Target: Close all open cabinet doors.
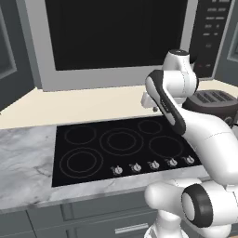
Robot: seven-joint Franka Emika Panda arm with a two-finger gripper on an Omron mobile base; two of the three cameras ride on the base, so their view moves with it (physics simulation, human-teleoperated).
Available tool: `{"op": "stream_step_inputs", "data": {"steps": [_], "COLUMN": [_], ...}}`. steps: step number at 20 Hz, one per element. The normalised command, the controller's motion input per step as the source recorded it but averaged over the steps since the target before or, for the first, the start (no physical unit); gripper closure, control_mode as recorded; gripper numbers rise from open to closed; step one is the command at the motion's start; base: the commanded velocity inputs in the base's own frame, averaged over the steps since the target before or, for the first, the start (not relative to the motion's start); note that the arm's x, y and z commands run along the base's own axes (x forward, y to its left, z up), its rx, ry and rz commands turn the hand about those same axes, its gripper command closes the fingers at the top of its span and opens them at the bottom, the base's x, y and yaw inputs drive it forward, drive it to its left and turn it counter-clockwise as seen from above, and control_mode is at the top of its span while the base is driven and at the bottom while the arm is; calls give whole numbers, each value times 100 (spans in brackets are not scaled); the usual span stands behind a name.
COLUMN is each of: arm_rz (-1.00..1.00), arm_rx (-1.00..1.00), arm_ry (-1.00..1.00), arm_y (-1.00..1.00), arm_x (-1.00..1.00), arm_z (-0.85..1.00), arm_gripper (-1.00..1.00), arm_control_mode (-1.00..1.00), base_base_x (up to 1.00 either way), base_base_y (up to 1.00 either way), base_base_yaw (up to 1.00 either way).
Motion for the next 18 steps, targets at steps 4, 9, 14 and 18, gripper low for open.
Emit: {"op": "stream_step_inputs", "data": {"steps": [4,9,14,18], "arm_rz": [0,0,0,0], "arm_rx": [0,0,0,0], "arm_ry": [0,0,0,0], "arm_y": [0,0,0,0], "arm_x": [0,0,0,0], "arm_z": [0,0,0,0], "arm_gripper": [-100,-100,-100,-100], "arm_control_mode": [100,100,100,100], "base_base_x": [-9,-9,-58,-96], "base_base_y": [0,-3,-35,-43], "base_base_yaw": [0,0,-4,-9]}}
